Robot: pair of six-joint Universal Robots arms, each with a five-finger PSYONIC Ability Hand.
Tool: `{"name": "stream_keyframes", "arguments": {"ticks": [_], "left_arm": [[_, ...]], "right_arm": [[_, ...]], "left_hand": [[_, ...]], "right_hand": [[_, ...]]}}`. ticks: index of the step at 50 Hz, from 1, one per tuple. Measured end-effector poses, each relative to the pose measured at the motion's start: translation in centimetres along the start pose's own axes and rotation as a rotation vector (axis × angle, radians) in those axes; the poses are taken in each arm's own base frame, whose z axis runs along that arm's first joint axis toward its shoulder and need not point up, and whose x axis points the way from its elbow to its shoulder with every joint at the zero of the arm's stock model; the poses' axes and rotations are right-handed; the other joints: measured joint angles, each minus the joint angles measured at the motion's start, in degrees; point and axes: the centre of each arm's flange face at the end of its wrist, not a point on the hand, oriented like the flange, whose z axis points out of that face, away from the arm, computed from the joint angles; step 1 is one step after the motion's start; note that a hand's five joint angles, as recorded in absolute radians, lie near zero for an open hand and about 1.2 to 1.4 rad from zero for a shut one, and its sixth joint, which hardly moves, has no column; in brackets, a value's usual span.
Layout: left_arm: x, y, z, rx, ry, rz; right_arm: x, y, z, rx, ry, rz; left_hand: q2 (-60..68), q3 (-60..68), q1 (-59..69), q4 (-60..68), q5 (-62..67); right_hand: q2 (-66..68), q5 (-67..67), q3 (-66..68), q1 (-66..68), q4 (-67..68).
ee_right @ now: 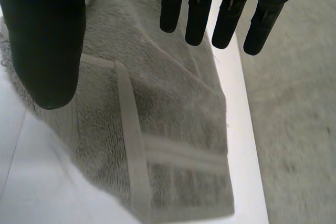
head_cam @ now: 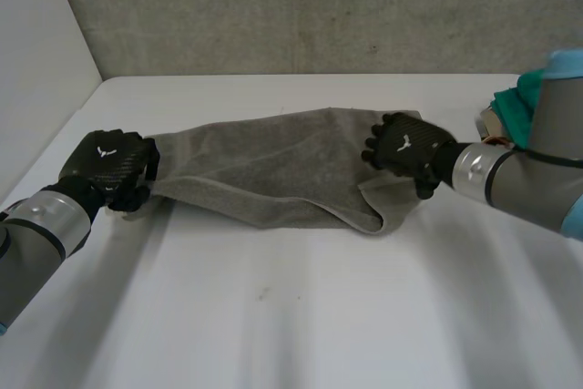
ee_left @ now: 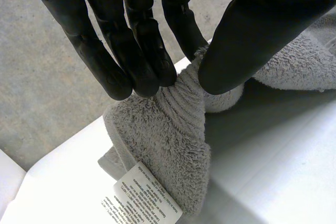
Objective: Fold the laundry.
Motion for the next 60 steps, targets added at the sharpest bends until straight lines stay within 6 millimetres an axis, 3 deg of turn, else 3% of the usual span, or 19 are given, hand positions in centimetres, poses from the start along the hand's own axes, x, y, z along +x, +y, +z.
{"name": "stream_keyframes", "arguments": {"ticks": [11, 21, 24, 26, 27, 32, 40, 43, 45, 46, 50, 56, 60], "left_arm": [[-0.2, -0.1, 0.0, 0.004, -0.005, -0.004], [-0.4, -0.7, 0.0, 0.023, -0.014, -0.001], [-0.4, -0.8, 0.0, 0.026, -0.015, -0.004], [-0.3, -0.8, 0.0, 0.027, -0.016, -0.007], [-0.3, -0.9, 0.0, 0.028, -0.016, -0.011], [-0.3, -1.1, -0.2, 0.027, -0.019, -0.020], [-0.2, -1.7, -2.1, -0.029, -0.017, -0.022], [0.0, -1.6, -3.4, -0.095, -0.002, -0.014], [0.1, -1.5, -3.8, -0.119, 0.005, -0.011], [0.5, -1.2, -4.8, -0.192, 0.033, 0.002], [1.5, -0.5, -6.6, -0.328, 0.107, 0.040], [2.9, 0.1, -7.9, -0.466, 0.240, 0.140], [2.4, -0.7, -5.7, -0.416, 0.245, 0.237]], "right_arm": [[-3.0, 0.5, 3.5, 0.030, -0.087, -0.199], [-3.5, 2.9, 6.2, -0.032, -0.074, -0.218], [-3.6, 3.4, 6.5, -0.049, -0.071, -0.213], [-3.6, 3.7, 6.5, -0.057, -0.071, -0.209], [-3.4, 3.9, 6.4, -0.068, -0.067, -0.205], [-2.2, 4.1, 4.8, -0.126, -0.048, -0.154], [0.9, 5.0, -2.7, -0.335, -0.019, 0.070], [1.1, 5.5, -5.6, -0.436, -0.044, 0.122], [1.0, 5.6, -6.3, -0.462, -0.055, 0.134], [0.6, 5.7, -8.1, -0.531, -0.103, 0.169], [-0.6, 5.3, -10.5, -0.608, -0.213, 0.231], [-1.1, 4.6, -11.0, -0.619, -0.279, 0.272], [0.8, 4.6, -9.4, -0.593, -0.172, 0.276]], "left_hand": [[0.00, 0.00, 0.00, 0.00, 0.00], [0.00, 0.00, 0.00, 0.00, 0.00], [0.00, 0.00, 0.00, 0.00, 0.00], [0.00, 0.00, 0.00, 0.00, 0.00], [0.00, 0.00, 0.00, 0.00, 0.00], [0.00, 0.00, 0.00, 0.00, 0.00], [0.00, 0.00, 0.00, 0.00, 0.00], [0.00, 0.00, 0.00, 0.00, 0.00], [0.00, 0.00, 0.00, 0.00, 0.00], [0.00, 0.00, 0.00, 0.00, 0.00], [0.00, 0.00, 0.00, 0.00, 0.00], [0.00, 0.00, 0.00, 0.00, 0.00], [0.00, 0.00, 0.00, 0.00, 0.00]], "right_hand": [[0.00, 1.14, 0.00, 0.03, 0.11], [2.64, 8.12, 4.49, 6.00, 6.11], [12.53, 15.50, 13.28, 14.09, 13.58], [24.11, 26.04, 24.32, 24.48, 25.35], [37.96, 40.16, 37.89, 37.59, 39.09], [43.16, 46.13, 44.08, 41.58, 45.74], [43.16, 46.14, 44.15, 41.58, 45.89], [43.16, 46.14, 44.26, 41.58, 45.91], [43.16, 46.14, 44.28, 41.58, 45.91], [43.16, 46.14, 44.28, 41.58, 45.91], [43.16, 46.14, 44.28, 41.58, 45.91], [43.16, 46.42, 44.28, 41.58, 45.91], [43.16, 46.42, 44.28, 41.58, 45.91]]}}
